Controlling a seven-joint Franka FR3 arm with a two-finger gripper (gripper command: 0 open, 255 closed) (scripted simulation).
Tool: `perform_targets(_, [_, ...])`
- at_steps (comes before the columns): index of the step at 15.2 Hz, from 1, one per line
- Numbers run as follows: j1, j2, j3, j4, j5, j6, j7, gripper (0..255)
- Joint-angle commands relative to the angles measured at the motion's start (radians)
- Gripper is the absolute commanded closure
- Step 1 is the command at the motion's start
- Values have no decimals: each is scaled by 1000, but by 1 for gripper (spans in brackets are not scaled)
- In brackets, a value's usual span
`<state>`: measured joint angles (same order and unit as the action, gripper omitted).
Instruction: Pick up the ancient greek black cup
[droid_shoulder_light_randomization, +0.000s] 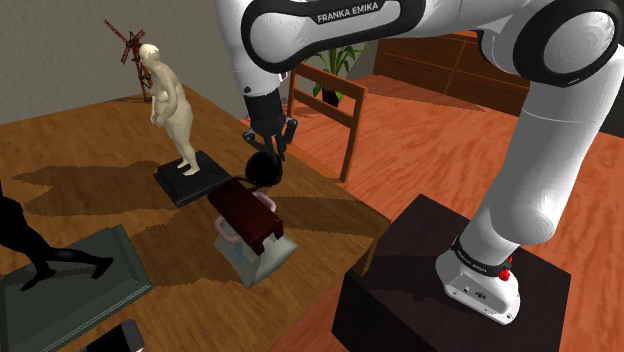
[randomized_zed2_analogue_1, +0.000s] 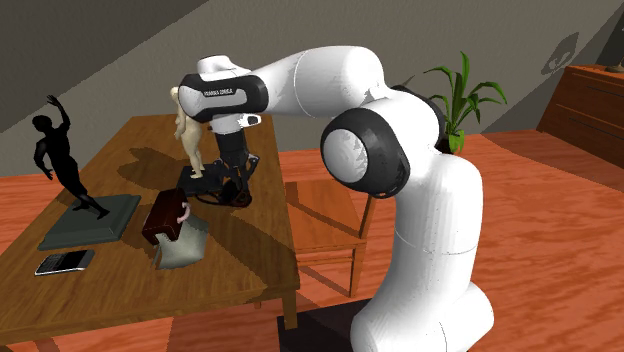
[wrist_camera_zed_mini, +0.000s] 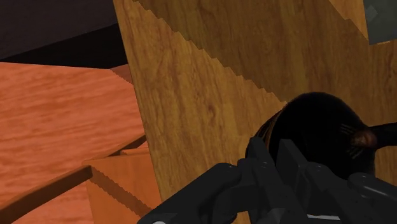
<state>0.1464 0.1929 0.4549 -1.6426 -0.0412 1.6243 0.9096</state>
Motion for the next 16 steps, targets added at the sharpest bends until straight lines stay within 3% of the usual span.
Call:
perform_targets(1, [1, 1, 1, 18, 1, -19, 0, 255])
perform_targets(16, [14, 20, 6, 221, -6, -203, 9, 255])
